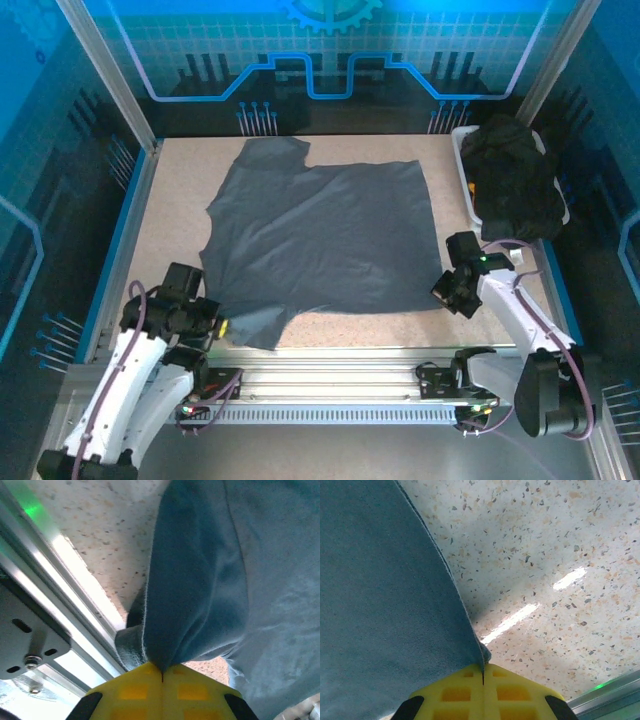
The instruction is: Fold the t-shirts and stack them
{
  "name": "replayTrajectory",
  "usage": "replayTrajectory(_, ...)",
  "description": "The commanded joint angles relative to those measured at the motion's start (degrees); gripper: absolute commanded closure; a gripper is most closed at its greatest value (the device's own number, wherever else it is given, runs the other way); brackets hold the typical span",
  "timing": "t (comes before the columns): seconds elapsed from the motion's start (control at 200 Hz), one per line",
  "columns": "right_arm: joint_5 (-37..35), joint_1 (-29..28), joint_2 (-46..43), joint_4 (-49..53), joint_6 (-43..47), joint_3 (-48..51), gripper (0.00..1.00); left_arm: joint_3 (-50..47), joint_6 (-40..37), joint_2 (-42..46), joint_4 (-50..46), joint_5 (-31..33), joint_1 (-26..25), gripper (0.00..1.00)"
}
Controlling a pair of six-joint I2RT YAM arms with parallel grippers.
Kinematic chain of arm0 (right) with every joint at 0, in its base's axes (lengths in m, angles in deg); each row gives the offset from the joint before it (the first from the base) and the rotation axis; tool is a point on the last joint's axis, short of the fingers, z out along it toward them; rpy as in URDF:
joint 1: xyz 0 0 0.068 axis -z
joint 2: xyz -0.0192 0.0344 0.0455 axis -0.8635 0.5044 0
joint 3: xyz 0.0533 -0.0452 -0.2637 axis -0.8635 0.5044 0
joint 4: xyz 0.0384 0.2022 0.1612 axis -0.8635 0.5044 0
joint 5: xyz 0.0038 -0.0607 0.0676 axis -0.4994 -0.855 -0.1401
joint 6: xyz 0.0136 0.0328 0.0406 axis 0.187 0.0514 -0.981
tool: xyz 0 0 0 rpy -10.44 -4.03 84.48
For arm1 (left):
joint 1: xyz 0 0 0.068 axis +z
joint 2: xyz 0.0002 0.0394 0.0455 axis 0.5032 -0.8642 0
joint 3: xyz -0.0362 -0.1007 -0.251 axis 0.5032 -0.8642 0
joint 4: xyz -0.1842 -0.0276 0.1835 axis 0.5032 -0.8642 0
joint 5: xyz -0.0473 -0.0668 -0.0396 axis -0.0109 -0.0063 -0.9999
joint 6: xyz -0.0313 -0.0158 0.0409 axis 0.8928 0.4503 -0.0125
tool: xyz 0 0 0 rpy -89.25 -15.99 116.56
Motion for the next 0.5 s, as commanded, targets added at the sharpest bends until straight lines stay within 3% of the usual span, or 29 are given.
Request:
replayTrajectory(0.0, 0.1, -0.7, 2.8, 0.4, -0.1, -2.9, 1.00, 3.7, -4.8, -8.0, 9.2, -0.9, -0.5, 1.00)
replayTrajectory(0.24, 0.6, 0.2, 10.7, -0.3, 0.1, -10.9, 1.00, 16.0, -13.2, -26.6, 19.5, 1.8, 1.3, 1.00)
replayTrajectory(0.495, 0.0, 1.2, 17.9, -0.2, -0.9, -20.6, 1.00, 28.2, -21.2, -38.6, 21.1, 2.3, 4.6, 1.00)
